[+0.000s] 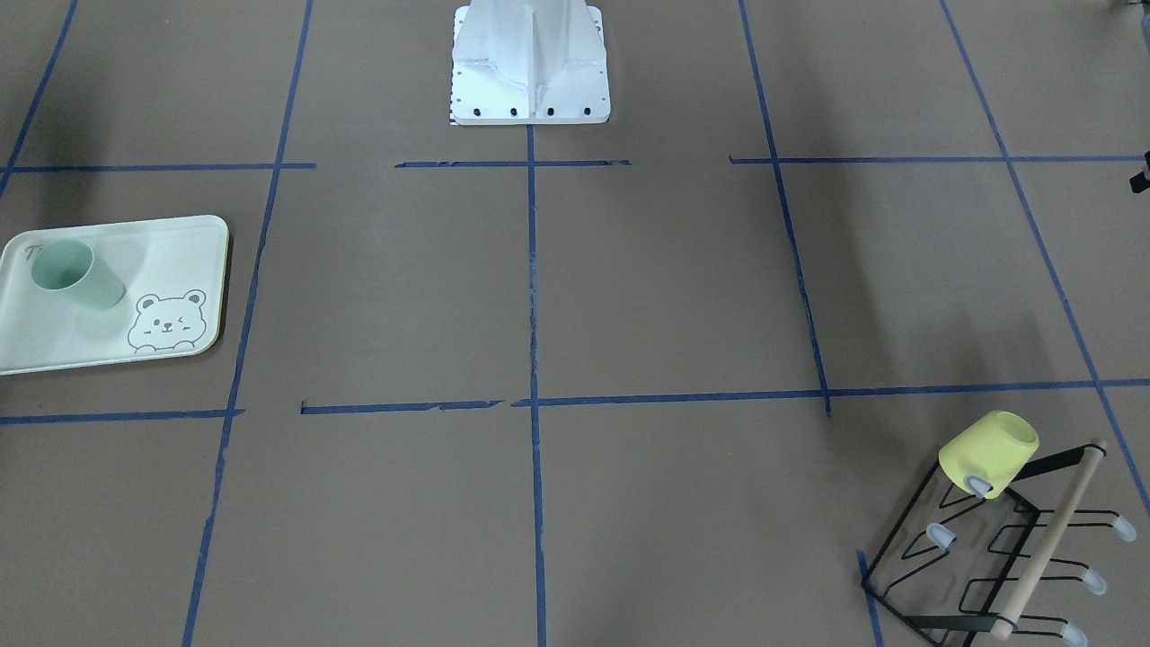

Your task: Left arm grabs green cup and hands to right arm on tray

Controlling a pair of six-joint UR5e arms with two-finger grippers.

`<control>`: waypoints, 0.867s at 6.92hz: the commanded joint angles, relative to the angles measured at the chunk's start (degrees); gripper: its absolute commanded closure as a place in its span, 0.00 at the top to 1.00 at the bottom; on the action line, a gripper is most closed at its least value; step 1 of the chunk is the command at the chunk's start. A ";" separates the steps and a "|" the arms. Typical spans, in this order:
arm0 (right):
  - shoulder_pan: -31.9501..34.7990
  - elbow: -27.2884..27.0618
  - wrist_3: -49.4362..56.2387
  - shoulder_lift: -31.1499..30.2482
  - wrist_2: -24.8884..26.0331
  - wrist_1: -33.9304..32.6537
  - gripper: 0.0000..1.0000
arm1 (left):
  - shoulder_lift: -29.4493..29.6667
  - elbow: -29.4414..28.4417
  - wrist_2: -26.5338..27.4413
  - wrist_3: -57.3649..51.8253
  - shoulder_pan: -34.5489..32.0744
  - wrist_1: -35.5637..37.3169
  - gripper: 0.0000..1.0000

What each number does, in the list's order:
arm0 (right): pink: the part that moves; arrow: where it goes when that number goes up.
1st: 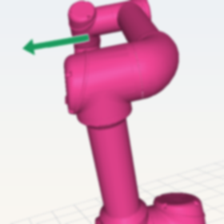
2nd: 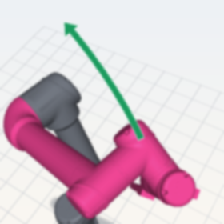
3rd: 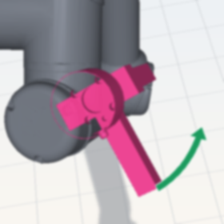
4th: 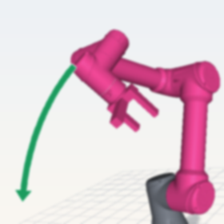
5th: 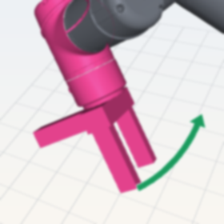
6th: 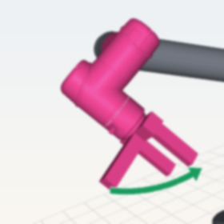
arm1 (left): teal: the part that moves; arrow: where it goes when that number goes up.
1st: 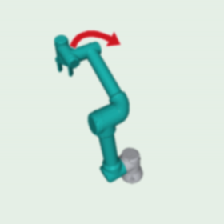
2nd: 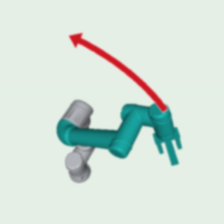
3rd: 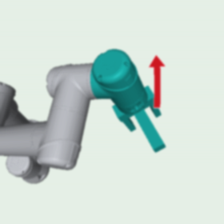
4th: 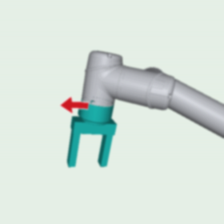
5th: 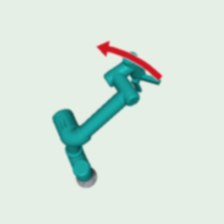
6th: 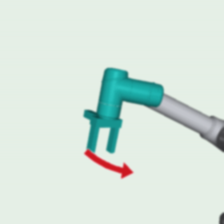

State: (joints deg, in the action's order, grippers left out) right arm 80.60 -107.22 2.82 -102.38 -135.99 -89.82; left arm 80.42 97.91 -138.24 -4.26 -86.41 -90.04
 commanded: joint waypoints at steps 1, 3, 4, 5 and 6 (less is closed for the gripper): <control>0.00 0.60 -0.09 0.07 -0.07 0.00 1.00 | 0.00 -0.79 -0.10 -0.13 0.01 -0.49 1.00; 0.00 0.60 -0.18 0.07 -0.24 0.00 1.00 | 0.00 -0.88 -0.10 -0.13 0.01 -0.40 1.00; 0.00 0.43 -0.18 0.07 -0.59 0.09 1.00 | 0.09 -0.97 -0.10 -0.13 0.01 -0.40 1.00; 0.00 0.43 -0.27 0.07 -0.68 0.00 1.00 | 0.09 -0.71 -0.10 -0.04 0.01 -0.40 1.00; 0.00 0.43 -0.18 0.07 -0.60 0.00 1.00 | 0.00 -0.71 -0.10 -0.04 0.01 -0.49 1.00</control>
State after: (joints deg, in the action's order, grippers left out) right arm 80.60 -106.76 2.60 -102.31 -136.57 -89.80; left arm 80.48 97.14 -138.34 -4.34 -86.40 -90.46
